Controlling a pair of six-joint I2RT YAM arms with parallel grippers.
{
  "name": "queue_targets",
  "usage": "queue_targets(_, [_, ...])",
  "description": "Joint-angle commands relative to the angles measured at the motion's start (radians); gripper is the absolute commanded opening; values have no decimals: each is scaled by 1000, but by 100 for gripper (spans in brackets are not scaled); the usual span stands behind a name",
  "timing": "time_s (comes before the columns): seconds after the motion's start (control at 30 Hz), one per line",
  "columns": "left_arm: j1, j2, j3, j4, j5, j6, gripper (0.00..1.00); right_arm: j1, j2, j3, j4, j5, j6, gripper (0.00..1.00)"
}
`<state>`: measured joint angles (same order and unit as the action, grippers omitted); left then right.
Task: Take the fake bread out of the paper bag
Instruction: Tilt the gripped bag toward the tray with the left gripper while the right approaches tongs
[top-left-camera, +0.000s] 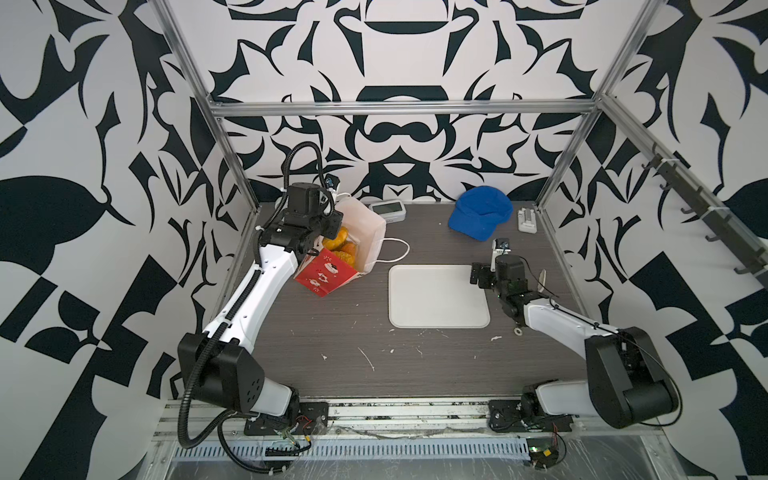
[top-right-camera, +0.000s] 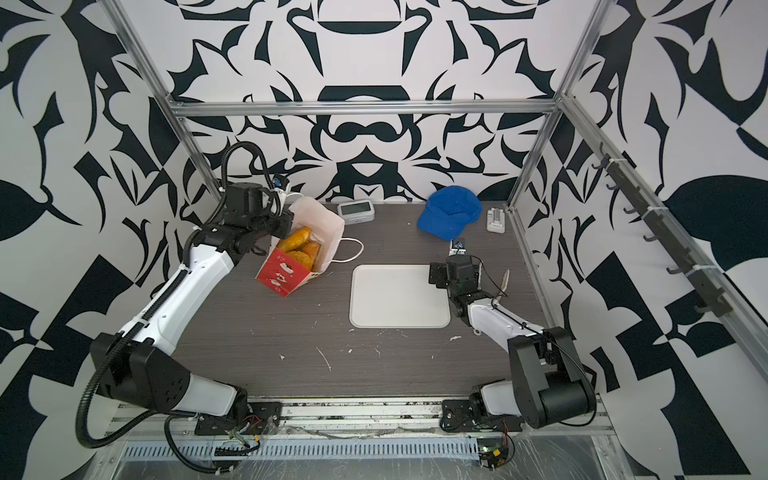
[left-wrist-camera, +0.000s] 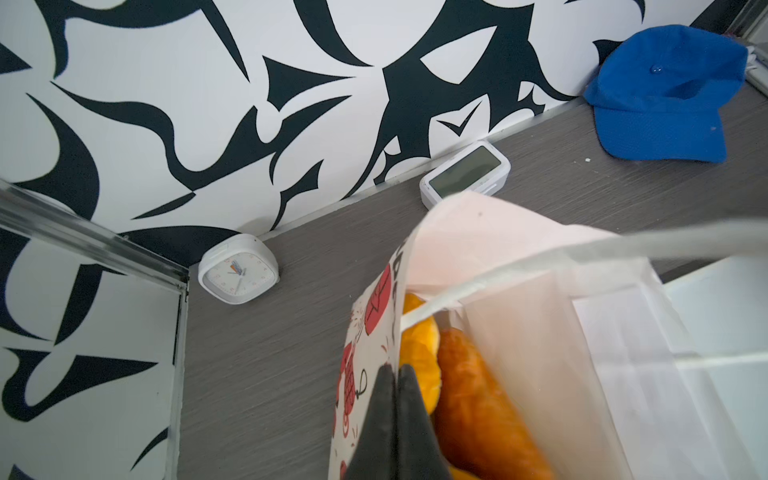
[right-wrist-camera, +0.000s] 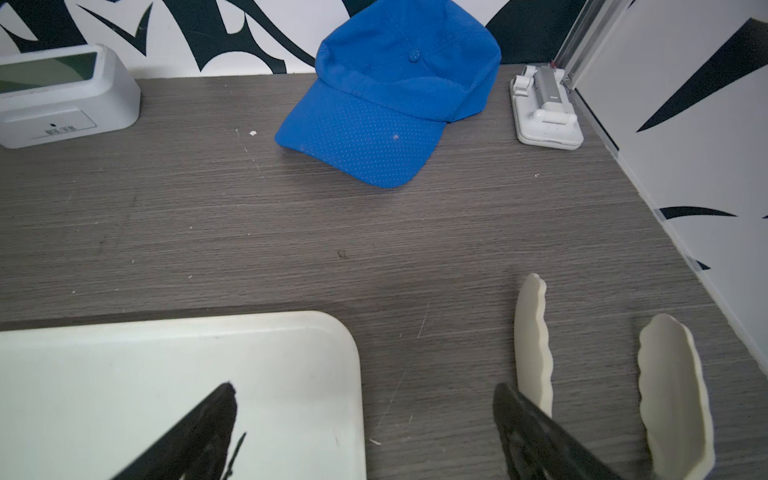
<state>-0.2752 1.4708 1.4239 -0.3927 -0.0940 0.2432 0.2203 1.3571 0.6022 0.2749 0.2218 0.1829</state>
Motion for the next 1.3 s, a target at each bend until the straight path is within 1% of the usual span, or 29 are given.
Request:
queue_targets(0.0, [11,7,-12,125,61,86,0,5,-5,13,38,-18,14,98])
queue_targets(0.03, [14,17,-6,127,71,86,0,5,-6,14,37,-55,14,98])
queue_targets(0.23, [32,49,44,97,131,141,0,5,-22,11,26,-68,12,97])
queue_targets(0.33, [31,48,49,83,166,136,0,6,-23,11,21,-80,21,97])
queue_targets(0.43, [29,31,12,89,196,104,0,5,-18,10,15,-91,35,97])
queue_targets(0.5, [27,6,-32,112,210,79,0,5,-21,11,15,-124,60,97])
queue_targets(0.6, [24,-39,-101,155,230,38,0,18,-15,24,30,-279,96,94])
queue_targets(0.7, [17,-68,-135,178,240,11,0,112,15,56,35,-414,116,93])
queue_targets(0.8, [12,-83,-146,183,238,5,0,266,79,91,61,-484,133,92])
queue_targets(0.87, [9,-91,-148,183,234,4,0,345,140,111,119,-528,157,90])
queue_targets(0.97, [3,-102,-156,183,237,1,0,411,212,142,165,-526,169,89])
queue_targets(1.1, [-16,-118,-181,183,239,-18,0,425,234,169,144,-504,161,89])
queue_targets(1.2, [-40,-134,-215,191,252,-47,0,425,201,174,83,-426,123,90])
queue_targets(1.27, [-66,-147,-241,199,243,-69,0,424,156,175,18,-325,90,90])
